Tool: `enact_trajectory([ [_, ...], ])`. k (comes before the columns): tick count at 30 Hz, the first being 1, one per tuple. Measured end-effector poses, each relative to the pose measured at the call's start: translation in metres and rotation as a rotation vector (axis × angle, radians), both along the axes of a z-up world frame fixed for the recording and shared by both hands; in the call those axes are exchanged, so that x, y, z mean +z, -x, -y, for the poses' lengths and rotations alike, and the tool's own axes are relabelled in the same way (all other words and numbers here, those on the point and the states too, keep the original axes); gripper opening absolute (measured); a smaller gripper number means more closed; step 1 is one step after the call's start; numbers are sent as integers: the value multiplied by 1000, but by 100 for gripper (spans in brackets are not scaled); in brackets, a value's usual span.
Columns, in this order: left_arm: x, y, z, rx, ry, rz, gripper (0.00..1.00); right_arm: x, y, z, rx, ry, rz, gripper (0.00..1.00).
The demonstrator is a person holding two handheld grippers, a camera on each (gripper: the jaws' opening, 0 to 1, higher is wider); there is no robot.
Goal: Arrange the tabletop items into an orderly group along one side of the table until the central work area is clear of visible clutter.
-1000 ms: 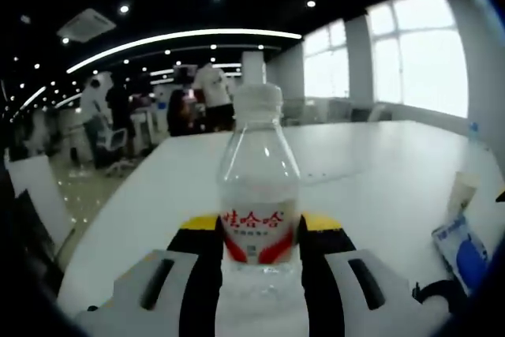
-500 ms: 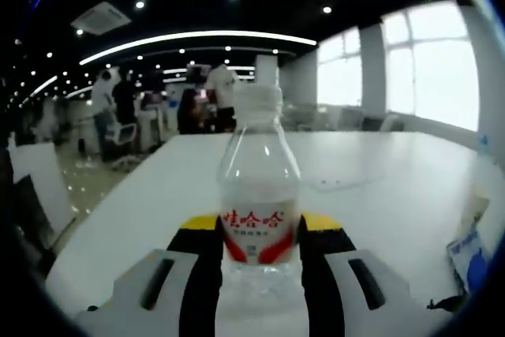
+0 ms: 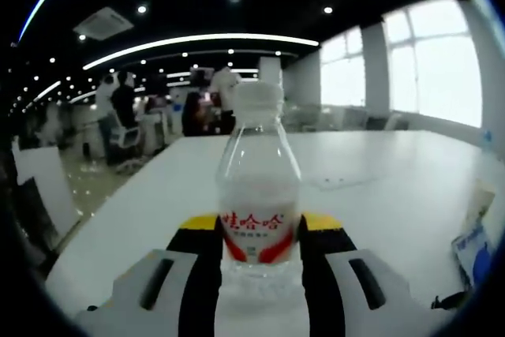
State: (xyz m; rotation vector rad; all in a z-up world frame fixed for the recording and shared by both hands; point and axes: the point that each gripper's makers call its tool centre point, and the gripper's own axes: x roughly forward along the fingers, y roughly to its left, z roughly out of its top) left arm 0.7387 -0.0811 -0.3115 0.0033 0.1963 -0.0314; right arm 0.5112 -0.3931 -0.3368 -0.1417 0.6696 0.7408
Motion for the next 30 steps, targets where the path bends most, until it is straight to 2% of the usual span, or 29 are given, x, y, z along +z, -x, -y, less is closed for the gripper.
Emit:
enact_trajectory([
  [12, -3, 11, 3, 19, -8, -3, 35, -6, 6, -4, 37, 30, -25, 98],
  [22, -3, 12, 3, 59, -8, -7, 35, -9, 9, -4, 44, 45, -40, 98],
  [30, -2, 12, 3, 56, -14, 4, 36, -11, 12, -9, 59, 42, -45, 99],
])
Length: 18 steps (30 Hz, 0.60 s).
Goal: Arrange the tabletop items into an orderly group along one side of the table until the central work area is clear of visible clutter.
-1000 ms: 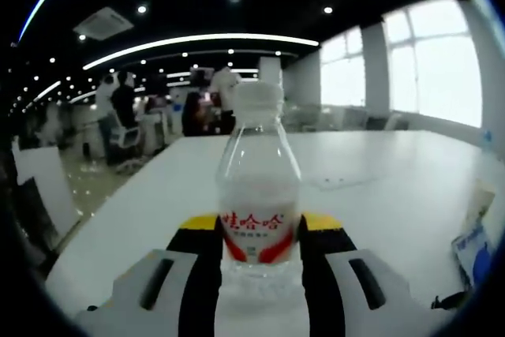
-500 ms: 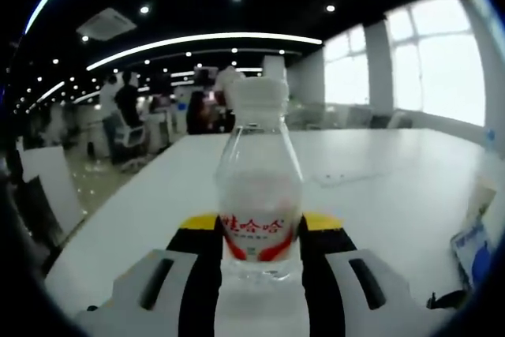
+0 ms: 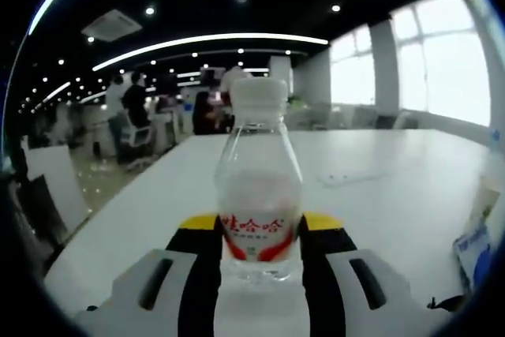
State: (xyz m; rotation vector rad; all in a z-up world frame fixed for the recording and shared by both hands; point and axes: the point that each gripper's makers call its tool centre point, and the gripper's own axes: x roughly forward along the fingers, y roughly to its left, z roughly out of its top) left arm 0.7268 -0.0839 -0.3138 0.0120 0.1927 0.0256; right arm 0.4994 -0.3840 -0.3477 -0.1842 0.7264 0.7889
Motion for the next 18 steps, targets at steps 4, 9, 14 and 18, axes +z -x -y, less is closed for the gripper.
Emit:
enact_trajectory([
  [4, 0, 1, 0, -10, -3, -2, 36, 1, -1, -1, -4, -4, 4, 99],
  [9, 14, 0, -2, -15, -10, 67, 45, 2, -3, -1, -14, -13, 7, 99],
  [14, 24, -1, -1, -42, -17, 91, 54, 6, -6, 1, -25, -26, 16, 99],
  [18, 24, 0, -1, -47, -22, 80, 61, 10, -8, 2, -35, -40, 24, 99],
])
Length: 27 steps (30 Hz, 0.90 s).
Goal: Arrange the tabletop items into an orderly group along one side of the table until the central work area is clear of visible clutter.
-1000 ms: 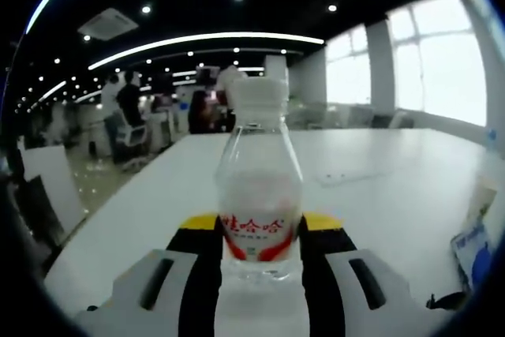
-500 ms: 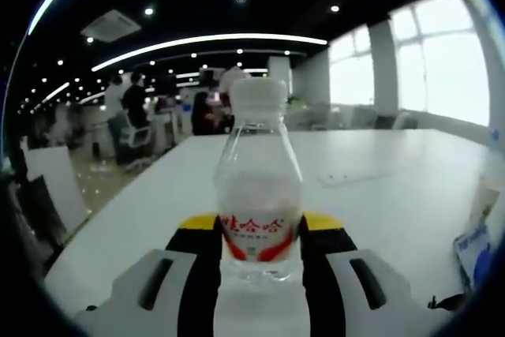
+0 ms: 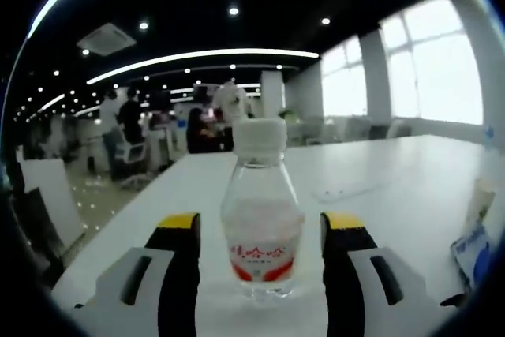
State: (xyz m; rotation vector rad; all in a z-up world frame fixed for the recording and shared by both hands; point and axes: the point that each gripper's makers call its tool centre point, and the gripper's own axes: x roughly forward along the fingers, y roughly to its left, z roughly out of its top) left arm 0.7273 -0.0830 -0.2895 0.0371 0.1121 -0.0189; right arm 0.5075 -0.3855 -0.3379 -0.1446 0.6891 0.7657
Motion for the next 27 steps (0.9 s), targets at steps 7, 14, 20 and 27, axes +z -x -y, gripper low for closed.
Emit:
enact_trajectory([
  [7, 1, 5, 4, -25, 4, -15, 74, 16, -9, -1, -15, -44, 54, 99],
  [14, 5, 11, 11, -62, -2, -24, 94, 36, -23, 2, -32, -79, 131, 99],
  [20, 6, 19, 15, -91, -10, -43, 99, 41, -28, 5, -45, -74, 167, 100],
  [27, 7, 31, 17, -107, -4, -77, 99, 45, -33, 9, -54, -76, 194, 100],
])
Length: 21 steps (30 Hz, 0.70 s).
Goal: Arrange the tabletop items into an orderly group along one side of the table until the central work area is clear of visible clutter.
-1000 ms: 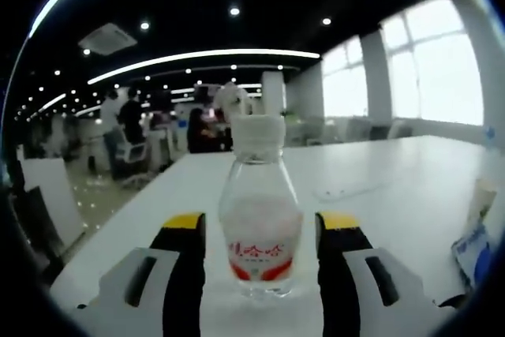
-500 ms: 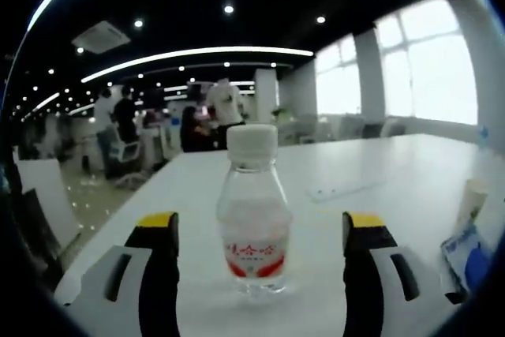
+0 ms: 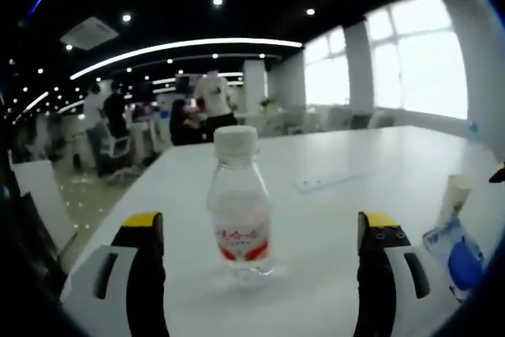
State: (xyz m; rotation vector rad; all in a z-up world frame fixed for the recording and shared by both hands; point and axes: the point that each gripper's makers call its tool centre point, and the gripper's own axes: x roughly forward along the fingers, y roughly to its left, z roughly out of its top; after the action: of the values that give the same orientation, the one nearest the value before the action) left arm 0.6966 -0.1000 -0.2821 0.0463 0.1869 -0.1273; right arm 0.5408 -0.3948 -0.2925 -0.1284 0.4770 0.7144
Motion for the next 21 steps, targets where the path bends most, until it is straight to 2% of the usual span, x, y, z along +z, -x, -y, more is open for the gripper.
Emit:
enact_trajectory([
  [10, 8, 22, 10, -58, -12, -11, 99, 4, -6, 8, -3, 14, 38, 100],
  [13, 5, 27, 14, -82, -16, -31, 99, 2, -7, 10, -5, 18, 40, 100],
  [21, 11, 37, 23, -117, -5, -30, 99, 1, -12, 17, -38, 32, 45, 100],
])
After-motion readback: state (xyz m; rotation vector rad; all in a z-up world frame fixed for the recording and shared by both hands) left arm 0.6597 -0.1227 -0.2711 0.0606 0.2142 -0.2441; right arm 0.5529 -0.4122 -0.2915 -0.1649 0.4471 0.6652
